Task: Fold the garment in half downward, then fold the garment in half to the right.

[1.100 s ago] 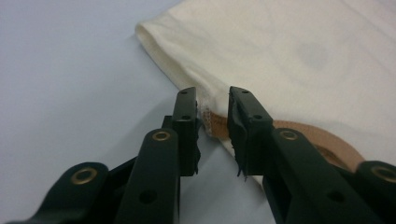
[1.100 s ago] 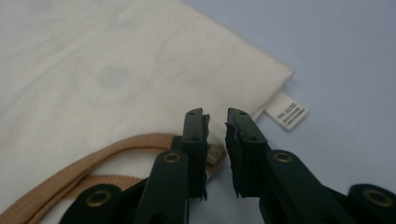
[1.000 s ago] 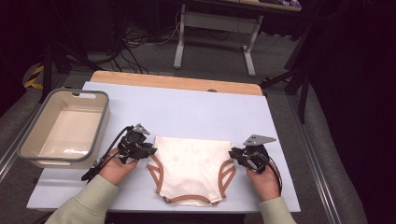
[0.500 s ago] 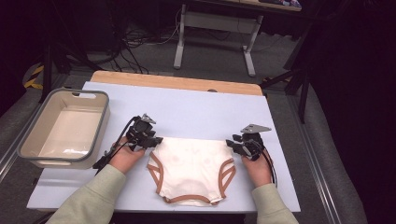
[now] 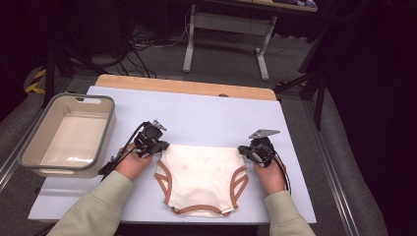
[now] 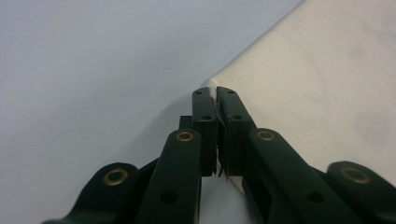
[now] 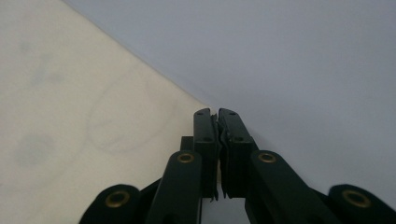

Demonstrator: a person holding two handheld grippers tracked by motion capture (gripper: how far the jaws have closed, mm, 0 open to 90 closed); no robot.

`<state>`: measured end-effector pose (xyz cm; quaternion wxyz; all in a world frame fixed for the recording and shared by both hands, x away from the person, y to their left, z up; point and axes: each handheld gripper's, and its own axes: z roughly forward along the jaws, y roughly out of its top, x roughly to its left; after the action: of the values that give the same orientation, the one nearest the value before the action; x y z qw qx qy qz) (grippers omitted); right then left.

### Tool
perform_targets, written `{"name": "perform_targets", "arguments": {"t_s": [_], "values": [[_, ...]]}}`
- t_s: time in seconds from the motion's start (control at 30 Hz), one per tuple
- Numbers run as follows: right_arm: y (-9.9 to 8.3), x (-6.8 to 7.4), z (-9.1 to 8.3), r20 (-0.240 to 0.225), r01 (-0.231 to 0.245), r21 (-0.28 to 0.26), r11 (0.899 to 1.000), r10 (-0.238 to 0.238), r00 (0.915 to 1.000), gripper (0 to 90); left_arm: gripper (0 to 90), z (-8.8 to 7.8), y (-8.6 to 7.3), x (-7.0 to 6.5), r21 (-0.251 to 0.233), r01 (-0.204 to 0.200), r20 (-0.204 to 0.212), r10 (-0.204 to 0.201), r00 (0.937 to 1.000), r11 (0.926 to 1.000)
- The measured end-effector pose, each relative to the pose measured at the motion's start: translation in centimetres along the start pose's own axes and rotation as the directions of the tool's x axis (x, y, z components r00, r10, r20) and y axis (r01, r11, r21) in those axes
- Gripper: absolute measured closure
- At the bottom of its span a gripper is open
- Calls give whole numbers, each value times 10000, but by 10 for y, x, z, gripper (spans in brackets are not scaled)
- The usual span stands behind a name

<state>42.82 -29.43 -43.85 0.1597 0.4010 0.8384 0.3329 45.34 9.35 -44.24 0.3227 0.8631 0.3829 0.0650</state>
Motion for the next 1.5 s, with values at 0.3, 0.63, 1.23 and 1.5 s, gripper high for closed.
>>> {"name": "perform_targets", "arguments": {"t_s": [0.3,0.63,1.23,1.5], "values": [[20,-8,4,671,-172,-1040,9944,242,9975,868,875,-3,11,18,-909,519,-399,-557,9976,9945],[22,-12,22,1952,-426,-1355,9899,688,9783,695,681,2,15,25,-2062,1079,-848,-1277,9882,9725],[39,52,-3,-1076,227,-2749,9612,-542,9927,31,377,-15,15,21,-2728,760,29,-781,9969,9591],[47,90,-4,-1928,849,-2936,9521,-1460,9703,42,328,-18,15,15,-2628,185,-96,-218,9997,9647]]}}
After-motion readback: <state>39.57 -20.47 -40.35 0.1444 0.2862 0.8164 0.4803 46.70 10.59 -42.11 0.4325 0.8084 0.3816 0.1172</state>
